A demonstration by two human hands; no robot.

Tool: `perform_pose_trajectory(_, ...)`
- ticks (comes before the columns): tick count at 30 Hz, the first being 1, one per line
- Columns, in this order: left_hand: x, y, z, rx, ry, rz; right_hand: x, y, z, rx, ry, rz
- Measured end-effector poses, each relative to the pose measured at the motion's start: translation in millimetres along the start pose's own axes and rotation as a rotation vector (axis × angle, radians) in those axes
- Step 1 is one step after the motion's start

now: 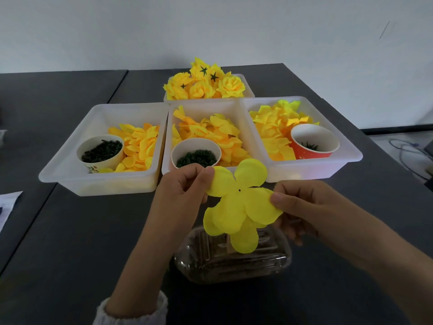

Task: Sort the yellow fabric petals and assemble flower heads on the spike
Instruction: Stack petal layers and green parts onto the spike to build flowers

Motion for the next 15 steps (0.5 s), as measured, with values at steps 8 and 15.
perform_pose_trajectory(8, 4, -3, 5, -0.046, 0.058, 0.070, -4, -2, -11, -0.006, 0.014, 0.006)
perform_pose_trajectory(15, 8, -3, 5, -0.056, 0.064, 0.085, -3, -2, -16, 0.027, -0.010, 0.027)
Point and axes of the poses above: each hand's wrist, its own y-axis away from the middle knuckle, its own x-axis out of the palm, z = x × y, the point moved 2 cm from there along -y, towards the middle knuckle, and after that the axes turned 10 degrees about x, right-handed, at the moved point
